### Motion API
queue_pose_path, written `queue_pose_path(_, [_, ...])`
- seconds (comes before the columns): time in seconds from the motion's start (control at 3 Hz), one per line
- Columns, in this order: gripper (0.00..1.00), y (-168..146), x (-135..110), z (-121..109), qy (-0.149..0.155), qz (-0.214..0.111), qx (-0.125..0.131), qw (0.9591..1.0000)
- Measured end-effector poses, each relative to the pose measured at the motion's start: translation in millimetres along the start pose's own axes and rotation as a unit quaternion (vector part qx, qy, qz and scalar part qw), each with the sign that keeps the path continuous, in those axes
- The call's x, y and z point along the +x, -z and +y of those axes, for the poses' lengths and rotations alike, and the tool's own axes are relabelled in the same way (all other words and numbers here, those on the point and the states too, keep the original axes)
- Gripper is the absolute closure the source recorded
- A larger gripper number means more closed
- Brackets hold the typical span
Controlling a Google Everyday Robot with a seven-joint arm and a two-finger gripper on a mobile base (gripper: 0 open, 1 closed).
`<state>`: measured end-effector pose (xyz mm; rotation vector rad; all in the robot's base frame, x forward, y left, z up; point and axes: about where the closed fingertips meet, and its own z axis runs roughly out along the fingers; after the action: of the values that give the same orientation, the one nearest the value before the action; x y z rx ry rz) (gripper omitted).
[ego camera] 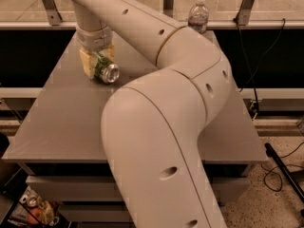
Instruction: Place green can upright
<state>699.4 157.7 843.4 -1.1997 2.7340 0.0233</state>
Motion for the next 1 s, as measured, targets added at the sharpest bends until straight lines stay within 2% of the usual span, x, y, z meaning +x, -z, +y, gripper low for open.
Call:
queue_pose_path(0.67, [0.88, -6.9, -8.2, 0.6, 0.001, -0.011, 0.000, 0.9999])
queue_pose_path(1.0, [1.00, -6.1, -9.2, 0.6, 0.001, -0.012, 0.000, 0.9999])
